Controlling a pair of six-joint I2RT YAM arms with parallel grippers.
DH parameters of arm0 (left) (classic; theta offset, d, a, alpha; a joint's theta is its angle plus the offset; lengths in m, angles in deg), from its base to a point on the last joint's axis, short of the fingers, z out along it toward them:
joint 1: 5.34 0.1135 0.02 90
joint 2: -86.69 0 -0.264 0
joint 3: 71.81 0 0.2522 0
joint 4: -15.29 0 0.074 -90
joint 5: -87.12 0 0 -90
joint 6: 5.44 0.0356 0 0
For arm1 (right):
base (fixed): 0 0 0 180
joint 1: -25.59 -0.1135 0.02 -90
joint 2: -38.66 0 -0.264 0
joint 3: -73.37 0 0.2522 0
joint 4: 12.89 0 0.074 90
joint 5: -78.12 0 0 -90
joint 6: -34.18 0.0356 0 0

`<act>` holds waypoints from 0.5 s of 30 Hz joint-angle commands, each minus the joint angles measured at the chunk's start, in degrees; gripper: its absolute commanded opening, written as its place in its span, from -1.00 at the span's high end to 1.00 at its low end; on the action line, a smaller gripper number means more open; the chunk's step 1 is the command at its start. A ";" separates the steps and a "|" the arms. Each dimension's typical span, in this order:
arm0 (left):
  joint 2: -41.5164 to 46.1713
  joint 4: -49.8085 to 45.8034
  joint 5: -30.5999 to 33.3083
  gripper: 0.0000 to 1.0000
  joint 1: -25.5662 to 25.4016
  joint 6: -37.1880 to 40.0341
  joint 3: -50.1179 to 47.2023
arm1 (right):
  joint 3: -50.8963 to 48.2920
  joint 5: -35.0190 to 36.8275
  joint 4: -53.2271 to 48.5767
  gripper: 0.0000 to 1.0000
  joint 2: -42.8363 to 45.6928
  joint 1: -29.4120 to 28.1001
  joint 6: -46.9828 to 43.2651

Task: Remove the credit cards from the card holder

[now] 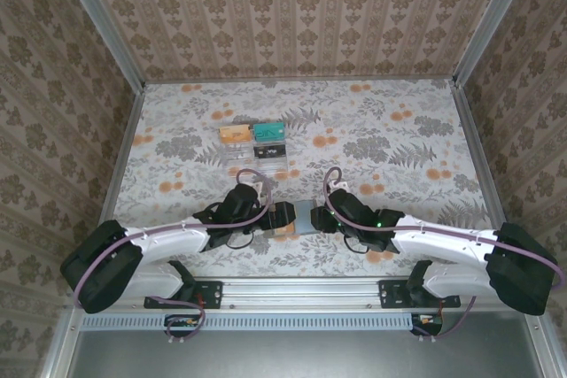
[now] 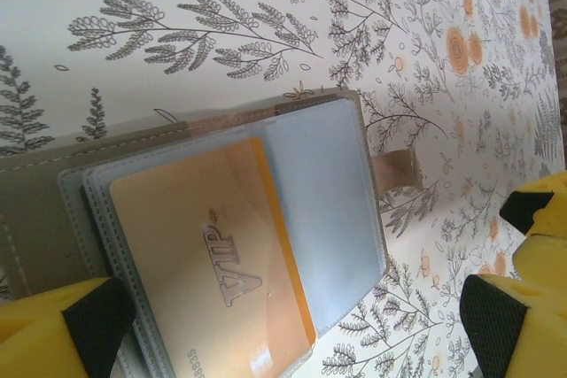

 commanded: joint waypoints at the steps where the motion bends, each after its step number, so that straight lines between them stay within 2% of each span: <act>1: 4.40 -3.54 1.49 -0.89 2.11 0.43 -1.01 | 2.45 -4.66 1.60 0.26 -2.23 0.21 -1.20; 5: 8.24 -8.19 1.89 -0.44 4.41 0.81 -2.25 | 4.26 -8.71 4.73 0.41 -6.05 0.26 -0.94; 8: 9.12 -9.23 2.62 -0.14 4.70 0.74 -3.14 | 5.81 -11.85 6.86 0.45 -9.39 0.25 -0.81; 12: 7.26 -9.25 2.74 0.49 4.74 1.16 -3.16 | 7.17 -13.23 8.36 0.51 -13.35 0.87 0.60; 13: 6.35 -8.78 2.55 0.74 4.69 1.26 -3.06 | 7.33 -13.86 8.91 0.52 -14.18 1.21 0.93; 15: 4.43 -7.46 2.02 0.95 4.76 1.34 -2.97 | 7.36 -15.43 10.10 0.53 -15.48 2.09 1.82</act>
